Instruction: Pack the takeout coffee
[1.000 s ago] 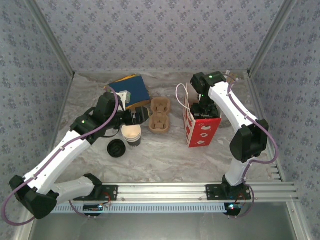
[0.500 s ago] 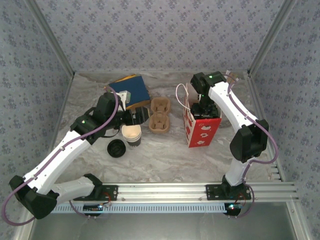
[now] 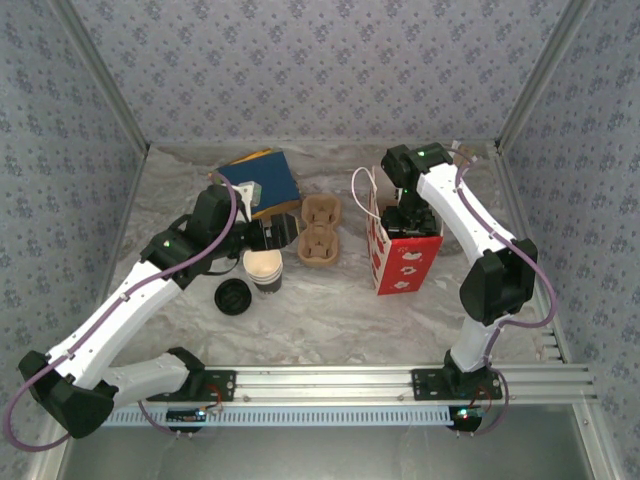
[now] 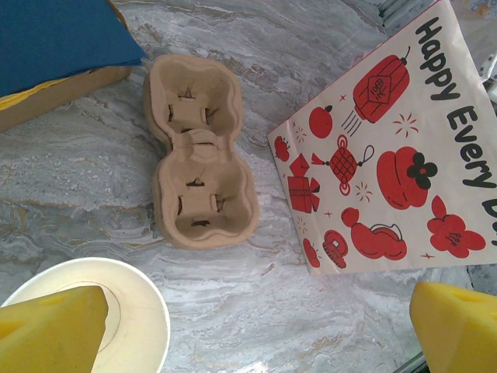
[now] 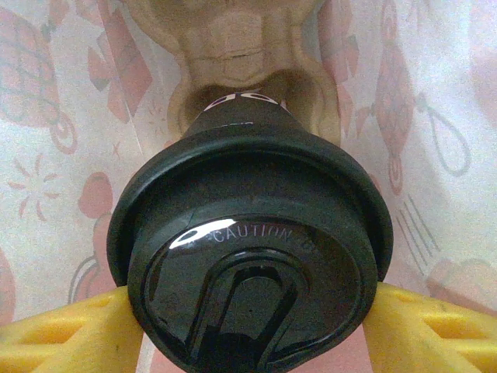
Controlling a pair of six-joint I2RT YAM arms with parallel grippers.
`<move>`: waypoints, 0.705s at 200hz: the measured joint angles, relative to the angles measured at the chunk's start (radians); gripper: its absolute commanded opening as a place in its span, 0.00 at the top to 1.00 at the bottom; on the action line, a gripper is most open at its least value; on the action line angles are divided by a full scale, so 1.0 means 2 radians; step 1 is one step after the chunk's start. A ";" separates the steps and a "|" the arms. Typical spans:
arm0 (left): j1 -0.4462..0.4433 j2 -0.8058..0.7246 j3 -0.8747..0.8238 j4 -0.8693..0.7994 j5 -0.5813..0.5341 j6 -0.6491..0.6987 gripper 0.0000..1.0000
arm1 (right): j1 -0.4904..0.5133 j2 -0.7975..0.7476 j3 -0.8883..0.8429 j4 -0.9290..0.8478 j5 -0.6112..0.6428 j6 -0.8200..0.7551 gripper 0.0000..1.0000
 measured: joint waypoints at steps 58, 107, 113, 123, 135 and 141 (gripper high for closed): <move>0.000 0.000 0.000 0.000 0.000 0.000 0.00 | 0.000 0.000 0.000 0.000 0.000 0.000 0.28; 0.000 0.000 0.000 0.000 0.000 0.000 0.00 | 0.000 0.000 0.000 -0.001 0.000 0.000 0.28; 0.000 0.001 0.000 0.000 0.000 0.000 0.00 | 0.000 0.000 0.000 -0.002 0.000 0.000 0.28; 0.000 0.002 0.000 0.000 0.000 0.000 0.00 | 0.000 0.000 0.000 -0.004 0.000 0.000 0.28; 0.000 0.002 0.000 0.000 0.000 0.000 0.00 | 0.000 0.000 0.000 -0.007 0.000 0.000 0.28; 0.000 0.003 0.000 0.000 0.000 0.000 0.00 | 0.000 0.000 0.000 -0.008 0.000 0.000 0.28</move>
